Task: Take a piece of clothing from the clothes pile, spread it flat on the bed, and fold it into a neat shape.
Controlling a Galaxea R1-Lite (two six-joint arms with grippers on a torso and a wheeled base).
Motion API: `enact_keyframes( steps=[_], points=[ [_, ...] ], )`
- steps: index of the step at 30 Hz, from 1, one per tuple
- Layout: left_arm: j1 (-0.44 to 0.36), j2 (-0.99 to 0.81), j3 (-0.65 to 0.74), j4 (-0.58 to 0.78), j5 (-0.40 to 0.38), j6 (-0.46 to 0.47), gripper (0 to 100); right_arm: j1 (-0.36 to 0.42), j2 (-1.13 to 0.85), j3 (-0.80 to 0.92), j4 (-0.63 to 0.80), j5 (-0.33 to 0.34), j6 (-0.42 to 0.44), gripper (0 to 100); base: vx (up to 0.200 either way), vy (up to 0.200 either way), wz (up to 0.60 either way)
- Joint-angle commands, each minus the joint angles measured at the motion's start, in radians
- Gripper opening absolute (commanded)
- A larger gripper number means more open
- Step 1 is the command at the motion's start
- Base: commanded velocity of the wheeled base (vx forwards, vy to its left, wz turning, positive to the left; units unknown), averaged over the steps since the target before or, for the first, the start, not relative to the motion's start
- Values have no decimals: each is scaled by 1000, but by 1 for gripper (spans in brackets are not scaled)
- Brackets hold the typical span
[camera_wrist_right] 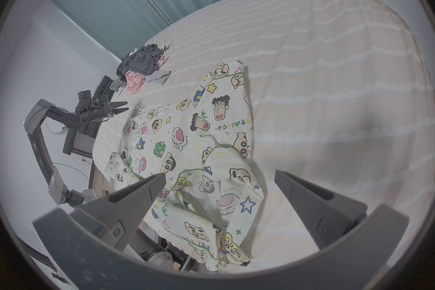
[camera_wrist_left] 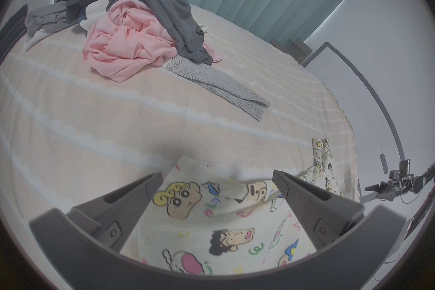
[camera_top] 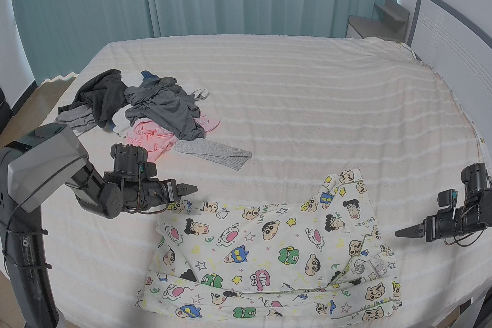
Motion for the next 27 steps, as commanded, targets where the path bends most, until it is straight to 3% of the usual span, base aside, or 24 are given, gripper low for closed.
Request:
enact_keyframes(
  steps=[1, 24, 25, 27],
  points=[
    [8, 72, -51, 1, -3, 3, 100, 1, -35, 12, 0, 0, 1, 100, 0, 0, 0],
    [-3, 166, -110, -2, -14, 34, 100, 15, -24, 29, -1, 0, 1, 100, 0, 0, 0],
    [-3, 167, -108, -2, -14, 35, 0, 15, -24, 27, -1, 0, 1, 100, 0, 0, 0],
    [-3, 167, -108, -2, -14, 34, 0, 15, -23, 24, -1, 0, 1, 100, 0, 0, 0]
  ],
)
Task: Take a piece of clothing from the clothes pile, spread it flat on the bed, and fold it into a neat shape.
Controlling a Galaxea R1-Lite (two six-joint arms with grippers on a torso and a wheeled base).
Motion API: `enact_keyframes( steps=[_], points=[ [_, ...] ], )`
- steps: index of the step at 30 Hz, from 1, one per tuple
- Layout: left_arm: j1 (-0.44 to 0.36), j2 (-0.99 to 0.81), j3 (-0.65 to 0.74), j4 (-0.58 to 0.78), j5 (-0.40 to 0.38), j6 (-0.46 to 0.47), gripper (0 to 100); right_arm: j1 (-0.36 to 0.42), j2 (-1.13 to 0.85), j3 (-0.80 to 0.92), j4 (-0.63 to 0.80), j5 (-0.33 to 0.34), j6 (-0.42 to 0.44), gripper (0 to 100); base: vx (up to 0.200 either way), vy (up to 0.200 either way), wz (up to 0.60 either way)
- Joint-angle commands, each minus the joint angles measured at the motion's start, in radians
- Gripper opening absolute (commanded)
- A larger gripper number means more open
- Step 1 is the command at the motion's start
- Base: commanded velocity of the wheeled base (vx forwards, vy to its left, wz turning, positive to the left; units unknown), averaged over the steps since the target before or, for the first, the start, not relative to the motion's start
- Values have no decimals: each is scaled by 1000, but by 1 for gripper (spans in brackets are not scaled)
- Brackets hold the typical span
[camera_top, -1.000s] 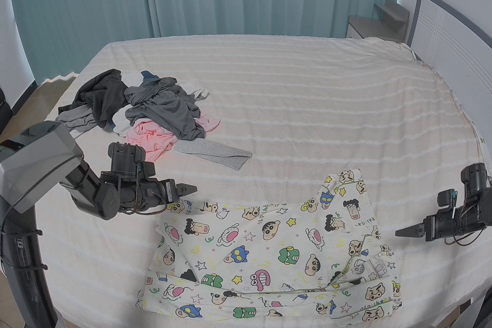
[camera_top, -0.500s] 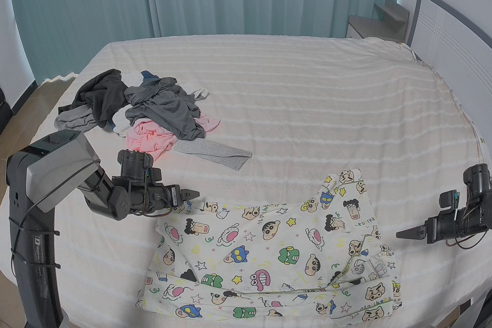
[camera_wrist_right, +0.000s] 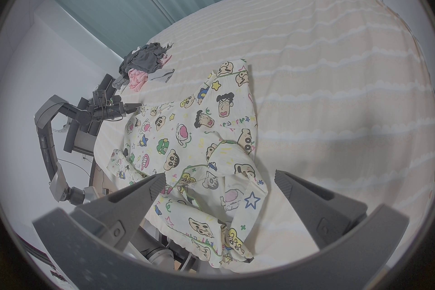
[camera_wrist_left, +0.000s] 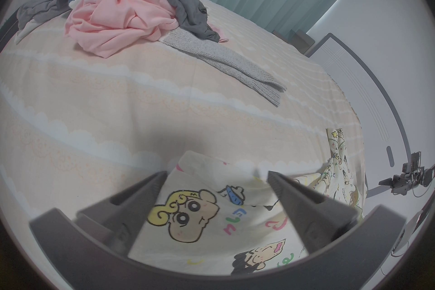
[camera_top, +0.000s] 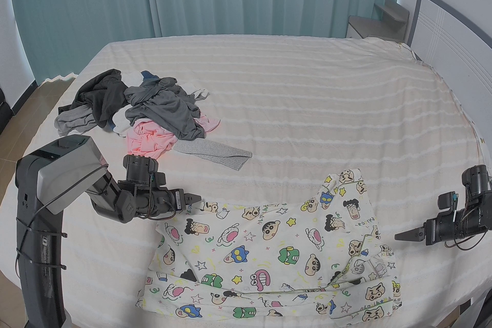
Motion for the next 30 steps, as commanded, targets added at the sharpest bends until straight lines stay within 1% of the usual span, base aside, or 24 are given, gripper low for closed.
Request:
enact_keyframes(
  steps=[1, 7, 10, 14, 17, 18, 19, 20, 23, 24, 25, 28, 30],
  points=[
    [0, 6, 1, 3, -1, -1, 0, 0, 8, -6, -1, 1, 0, 100, 0, 0, 0],
    [3, 3, 8, 1, 0, -1, 0, 0, 48, -39, -4, 1, 1, 100, 0, 0, 0],
    [6, 2, 10, 1, 2, 0, 0, 1, 77, -75, -4, 1, 15, 100, 0, 0, 0],
    [6, -15, 10, -14, 25, 2, 0, 35, 166, -196, -6, -1, 127, 100, 0, 0, 0],
    [6, -21, 10, -40, 83, 2, 0, 52, 235, -270, -7, -4, 158, 100, 0, 0, 0],
    [6, -21, 10, -40, 83, 2, 0, 52, 235, -270, -7, -4, 158, 100, 0, 0, 0],
    [3, -21, 11, -66, 127, 0, 0, 57, 284, -319, -9, -8, 159, 100, 0, 0, 0],
    [1, -21, 11, -80, 147, -1, 0, 64, 311, -349, -9, -14, 161, 100, 0, 0, 0],
    [-2, -21, 13, -114, 206, -15, 0, 80, 393, -429, -7, -54, 170, 100, 0, 0, 0],
    [-2, -21, 13, -116, 209, -17, 0, 80, 397, -432, -7, -56, 172, 100, 0, 0, 0],
    [-8, -23, 13, -134, 239, -33, 0, 89, 445, -483, -7, -70, 176, 100, 0, 0, 0],
    [-22, -20, 15, -160, 269, -57, 0, 96, 497, -549, -6, -71, 187, 100, 0, 0, 0],
    [-26, -18, 22, -174, 276, -57, 0, 119, 543, -615, -2, -73, 230, 100, 0, 0, 0]
  ],
)
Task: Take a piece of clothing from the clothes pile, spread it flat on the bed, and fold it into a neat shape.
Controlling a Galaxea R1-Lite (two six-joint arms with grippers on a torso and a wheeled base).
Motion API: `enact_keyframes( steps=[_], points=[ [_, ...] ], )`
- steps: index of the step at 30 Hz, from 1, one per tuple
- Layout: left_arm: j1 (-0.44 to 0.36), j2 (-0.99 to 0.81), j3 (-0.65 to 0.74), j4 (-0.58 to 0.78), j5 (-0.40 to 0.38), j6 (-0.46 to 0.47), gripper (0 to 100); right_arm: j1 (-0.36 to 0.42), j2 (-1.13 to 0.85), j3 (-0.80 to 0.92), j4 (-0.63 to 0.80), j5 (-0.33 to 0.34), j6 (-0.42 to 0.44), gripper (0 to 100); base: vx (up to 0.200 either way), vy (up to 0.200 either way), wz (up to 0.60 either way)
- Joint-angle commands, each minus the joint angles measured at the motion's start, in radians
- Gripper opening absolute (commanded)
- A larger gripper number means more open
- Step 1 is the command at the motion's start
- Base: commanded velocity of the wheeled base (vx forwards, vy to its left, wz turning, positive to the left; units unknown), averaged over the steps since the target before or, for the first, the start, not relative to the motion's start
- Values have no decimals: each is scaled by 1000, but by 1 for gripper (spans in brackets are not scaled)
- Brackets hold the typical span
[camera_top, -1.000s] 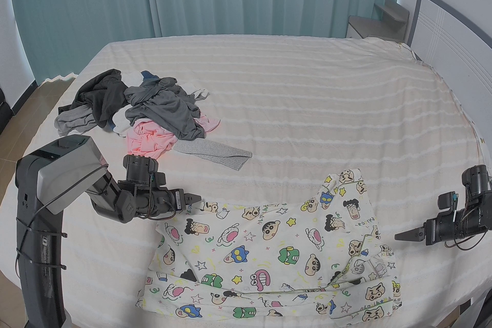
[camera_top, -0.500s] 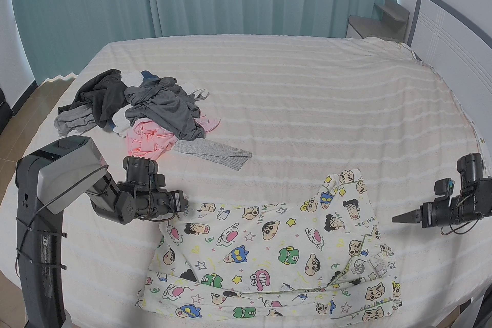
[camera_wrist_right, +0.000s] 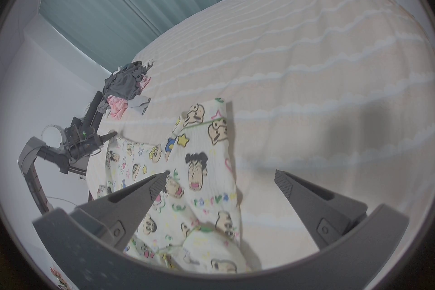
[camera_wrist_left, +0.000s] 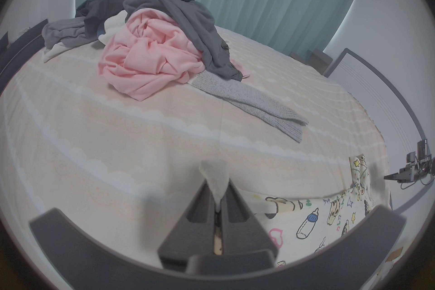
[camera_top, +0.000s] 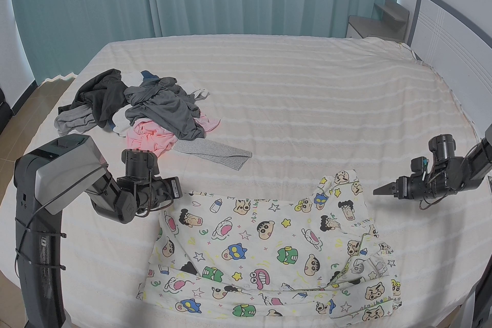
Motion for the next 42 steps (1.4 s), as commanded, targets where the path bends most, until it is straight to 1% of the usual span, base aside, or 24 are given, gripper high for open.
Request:
enact_keyframes(
  steps=[1, 3, 13, 16, 17, 18, 20, 37, 38, 42],
  points=[
    [-18, -3, 10, -34, 33, -19, 0, 41, 164, -137, 4, -11, 50, 100, 0, 0, 0],
    [-29, -3, 13, -36, 33, -21, 0, 64, 193, -180, 8, -11, 87, 100, 0, 0, 0],
    [-41, -10, 34, -43, 33, -21, 0, 90, 281, -255, -1, -2, 81, 100, 0, 0, 0],
    [-41, -13, 40, -43, 33, -21, 0, 91, 281, -263, -1, 13, 75, 100, 0, 0, 0],
    [-41, -13, 40, -43, 33, -22, 0, 93, 282, -266, -4, 44, 72, 100, 0, 0, 0],
    [-41, -13, 40, -43, 33, -22, 0, 96, 281, -268, -5, 59, 72, 100, 0, 0, 0],
    [-41, -13, 40, -43, 33, -27, 0, 101, 285, -280, -5, 73, 72, 100, 0, 0, 0],
    [-48, -28, 59, -43, 33, -29, 0, 139, 340, -337, -4, 75, 65, 100, 0, 0, 0],
    [-49, -28, 59, -43, 33, -29, 0, 142, 345, -341, -4, 75, 65, 0, 0, 0, 0],
    [-52, -28, 62, -42, 33, -29, 0, 139, 356, -360, -5, 75, 64, 0, 0, 0, 0]
  ],
)
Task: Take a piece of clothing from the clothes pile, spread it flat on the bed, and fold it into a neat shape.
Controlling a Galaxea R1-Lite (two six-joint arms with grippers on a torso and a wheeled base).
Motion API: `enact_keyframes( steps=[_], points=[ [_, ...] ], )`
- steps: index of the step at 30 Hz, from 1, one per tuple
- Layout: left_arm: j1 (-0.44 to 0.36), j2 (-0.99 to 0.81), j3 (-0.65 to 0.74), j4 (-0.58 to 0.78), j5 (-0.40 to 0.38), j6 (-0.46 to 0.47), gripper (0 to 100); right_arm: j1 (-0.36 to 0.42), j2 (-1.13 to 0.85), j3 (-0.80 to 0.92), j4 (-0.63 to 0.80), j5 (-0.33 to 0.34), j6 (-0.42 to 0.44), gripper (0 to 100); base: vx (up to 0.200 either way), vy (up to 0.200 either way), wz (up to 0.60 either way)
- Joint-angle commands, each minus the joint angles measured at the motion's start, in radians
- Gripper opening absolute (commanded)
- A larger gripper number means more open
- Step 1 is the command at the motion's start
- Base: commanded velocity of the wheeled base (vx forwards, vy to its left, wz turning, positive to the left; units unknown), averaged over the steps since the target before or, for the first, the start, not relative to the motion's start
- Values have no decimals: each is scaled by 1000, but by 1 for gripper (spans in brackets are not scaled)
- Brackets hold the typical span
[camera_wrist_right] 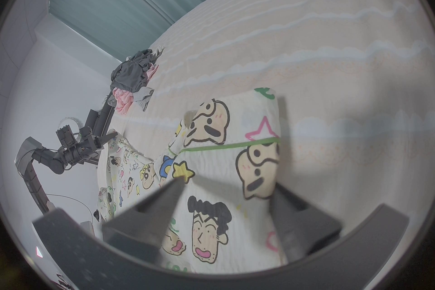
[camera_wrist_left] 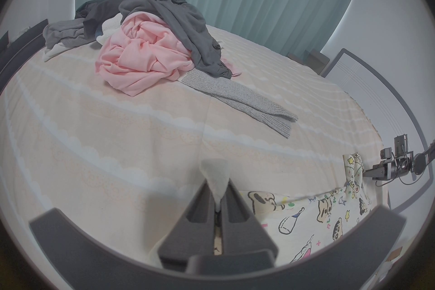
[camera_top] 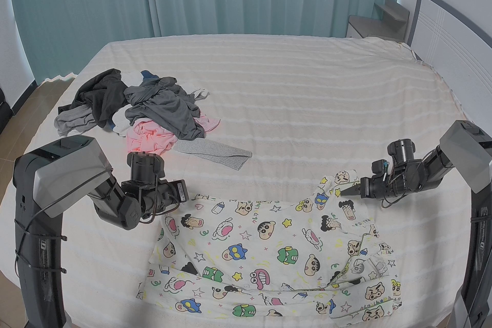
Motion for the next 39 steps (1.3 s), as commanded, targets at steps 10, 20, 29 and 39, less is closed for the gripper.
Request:
enact_keyframes(
  steps=[10, 20, 29, 39],
  points=[
    [-4, -24, 10, 1, 8, 4, 0, -23, -9, -21, -7, 13, -2, 0, 0, 0, 0],
    [-4, -32, -1, -13, 69, 7, 0, -49, -27, -20, -94, 11, 18, 0, 0, 0, 0],
    [-2, -26, -16, -68, 111, 6, 0, -63, -58, -9, -117, 17, 64, 0, 0, 0, 0],
    [-2, -23, -7, -77, 114, 6, 0, -56, -27, 31, -111, 36, 61, 0, 0, 0, 0]
  ],
)
